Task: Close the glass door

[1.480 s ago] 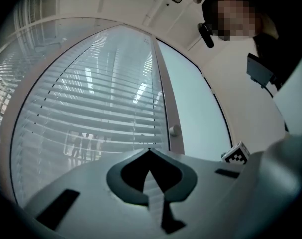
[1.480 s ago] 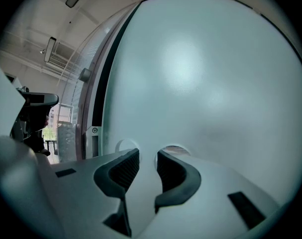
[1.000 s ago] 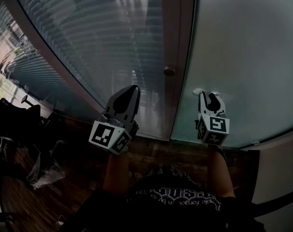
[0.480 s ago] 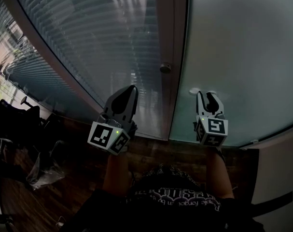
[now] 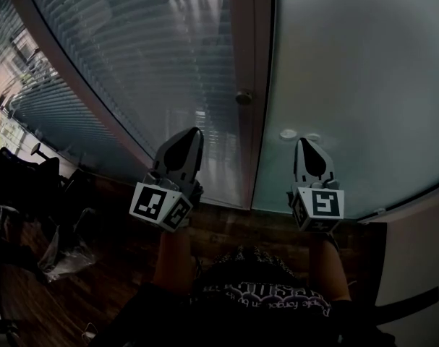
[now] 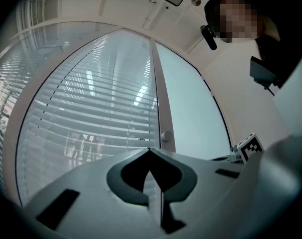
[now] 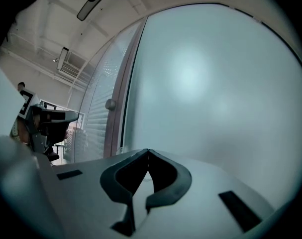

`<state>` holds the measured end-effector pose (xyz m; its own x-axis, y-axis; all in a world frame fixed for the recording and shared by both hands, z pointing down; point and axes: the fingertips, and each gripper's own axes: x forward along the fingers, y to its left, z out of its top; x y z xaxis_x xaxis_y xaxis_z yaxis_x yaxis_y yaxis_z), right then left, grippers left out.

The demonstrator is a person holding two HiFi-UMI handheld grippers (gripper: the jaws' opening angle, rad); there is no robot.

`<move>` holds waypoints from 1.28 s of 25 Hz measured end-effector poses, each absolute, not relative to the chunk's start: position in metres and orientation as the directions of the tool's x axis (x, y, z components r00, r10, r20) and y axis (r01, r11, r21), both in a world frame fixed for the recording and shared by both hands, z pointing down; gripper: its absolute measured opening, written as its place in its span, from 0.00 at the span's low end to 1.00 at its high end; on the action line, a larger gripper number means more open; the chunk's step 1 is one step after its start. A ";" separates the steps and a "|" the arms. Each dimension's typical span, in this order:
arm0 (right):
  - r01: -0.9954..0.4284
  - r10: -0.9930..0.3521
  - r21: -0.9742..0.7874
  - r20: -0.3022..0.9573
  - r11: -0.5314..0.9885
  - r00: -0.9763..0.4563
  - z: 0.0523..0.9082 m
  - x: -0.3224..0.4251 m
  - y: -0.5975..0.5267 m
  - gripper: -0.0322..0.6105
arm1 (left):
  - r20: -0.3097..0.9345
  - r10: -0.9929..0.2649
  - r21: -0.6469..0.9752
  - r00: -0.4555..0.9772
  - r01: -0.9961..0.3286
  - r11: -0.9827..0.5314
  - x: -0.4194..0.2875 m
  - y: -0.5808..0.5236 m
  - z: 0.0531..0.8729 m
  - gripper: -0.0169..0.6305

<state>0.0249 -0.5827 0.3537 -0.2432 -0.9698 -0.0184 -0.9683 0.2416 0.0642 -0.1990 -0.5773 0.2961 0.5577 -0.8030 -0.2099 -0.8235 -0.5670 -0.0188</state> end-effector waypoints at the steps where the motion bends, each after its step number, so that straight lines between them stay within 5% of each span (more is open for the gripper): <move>1: -0.968 -0.968 0.057 -0.029 0.246 -0.248 0.350 0.025 -0.582 0.05 | -0.211 -0.804 -0.018 0.556 -0.825 -0.565 -0.199 -0.575 0.296 0.03; 14: -0.959 -0.948 0.025 -0.150 0.282 -0.282 0.303 0.034 -0.564 0.05 | -0.194 -0.812 -0.041 0.550 -0.832 -0.553 -0.193 -0.556 0.305 0.03; 32: -0.952 -0.938 0.079 -0.165 0.297 -0.306 0.290 0.032 -0.549 0.05 | -0.183 -0.832 -0.022 0.523 -0.849 -0.529 -0.188 -0.547 0.302 0.03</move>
